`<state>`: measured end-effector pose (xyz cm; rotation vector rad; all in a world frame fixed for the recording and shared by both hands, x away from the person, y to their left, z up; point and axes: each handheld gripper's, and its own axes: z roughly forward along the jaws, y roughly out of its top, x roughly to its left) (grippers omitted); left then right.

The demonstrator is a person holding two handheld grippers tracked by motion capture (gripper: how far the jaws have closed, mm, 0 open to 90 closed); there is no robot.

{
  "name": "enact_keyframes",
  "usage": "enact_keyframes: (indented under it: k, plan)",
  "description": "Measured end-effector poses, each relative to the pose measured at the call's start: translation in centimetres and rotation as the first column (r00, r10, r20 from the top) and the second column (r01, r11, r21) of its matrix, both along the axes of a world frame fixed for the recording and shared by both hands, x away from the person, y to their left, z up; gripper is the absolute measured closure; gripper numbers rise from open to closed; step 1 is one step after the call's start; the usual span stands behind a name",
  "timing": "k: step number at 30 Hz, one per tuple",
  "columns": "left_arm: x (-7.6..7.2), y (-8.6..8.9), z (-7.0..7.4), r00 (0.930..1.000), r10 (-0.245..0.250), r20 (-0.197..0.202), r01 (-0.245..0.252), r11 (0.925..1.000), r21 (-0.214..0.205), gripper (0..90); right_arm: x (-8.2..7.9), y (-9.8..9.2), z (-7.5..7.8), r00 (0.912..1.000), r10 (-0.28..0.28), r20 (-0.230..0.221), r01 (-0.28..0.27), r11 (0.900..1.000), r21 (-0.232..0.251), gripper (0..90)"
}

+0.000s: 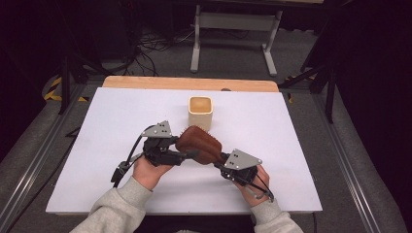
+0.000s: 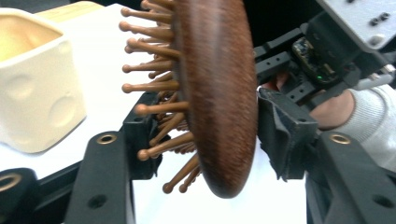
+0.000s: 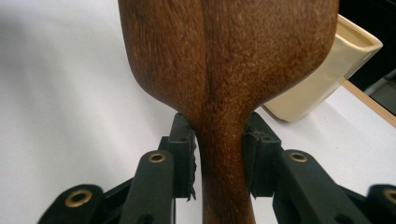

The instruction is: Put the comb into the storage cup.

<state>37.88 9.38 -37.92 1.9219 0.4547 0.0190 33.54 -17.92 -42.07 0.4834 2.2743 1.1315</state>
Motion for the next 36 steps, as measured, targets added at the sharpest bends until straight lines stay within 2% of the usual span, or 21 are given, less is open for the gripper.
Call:
enact_keyframes:
  k: [6, 12, 14, 17, 24, 26, 27, 29, 32, 33, 36]
  plan:
    - [-0.3, 0.1, 0.3, 0.9993, -0.038, -0.004, 0.037, 0.9990, -0.025, 53.1, 0.1, -0.1, 0.0, 1.0000, 0.007, -0.001, -0.007, 0.9999, 0.007, 67.2]
    - [-0.8, 0.0, 0.9, 0.9983, -0.057, 0.008, 0.057, 0.9979, -0.030, 56.9, 0.1, -0.1, -0.1, 0.9998, 0.020, -0.004, -0.020, 0.9996, 0.021, 66.6]
    - [-0.9, -0.1, 1.2, 0.9979, -0.060, 0.022, 0.061, 0.9979, -0.023, 57.1, 0.1, -0.1, 0.0, 0.9997, 0.023, -0.001, -0.023, 0.9994, 0.025, 66.5]
    - [-1.2, -0.1, 1.6, 0.9975, -0.062, 0.035, 0.063, 0.9978, -0.020, 57.6, 0.1, -0.3, 0.2, 0.9991, 0.041, -0.005, -0.041, 0.9975, 0.058, 65.6]
    - [-1.4, -0.4, 2.3, 0.9967, -0.060, 0.055, 0.060, 0.9982, 0.005, 57.9, -0.2, -0.2, 0.4, 0.9976, 0.060, 0.032, -0.062, 0.9964, 0.058, 60.2]
    - [-1.3, -0.2, 2.7, 0.9965, -0.060, 0.058, 0.060, 0.9982, 0.001, 57.9, -0.3, -0.3, 0.5, 0.9967, 0.066, 0.046, -0.069, 0.9958, 0.060, 53.8]
    - [-1.3, -0.2, 2.8, 0.9966, -0.059, 0.058, 0.060, 0.9982, -0.004, 57.9, -0.2, -0.4, 0.5, 0.9966, 0.070, 0.043, -0.073, 0.9950, 0.069, 48.1]
    - [-1.3, 0.0, 3.5, 0.9963, -0.054, 0.066, 0.054, 0.9985, 0.003, 57.9, -0.1, -0.5, 0.6, 0.9971, 0.070, 0.031, -0.072, 0.9935, 0.088, 43.3]
    - [-1.2, 0.2, 4.1, 0.9959, -0.050, 0.075, 0.049, 0.9988, 0.006, 57.8, 0.0, -0.8, 0.8, 0.9972, 0.074, 0.011, -0.074, 0.9896, 0.123, 30.5]
    - [-1.2, 0.2, 4.1, 0.9959, -0.050, 0.075, 0.049, 0.9988, 0.006, 57.8, 0.0, -0.8, 0.8, 0.9972, 0.074, 0.011, -0.074, 0.9896, 0.123, 30.5]
    - [-1.1, 0.5, 4.9, 0.9951, -0.044, 0.088, 0.043, 0.9990, 0.014, 57.8, 0.3, -1.2, 1.1, 0.9961, 0.086, -0.020, -0.081, 0.9805, 0.179, 15.2]
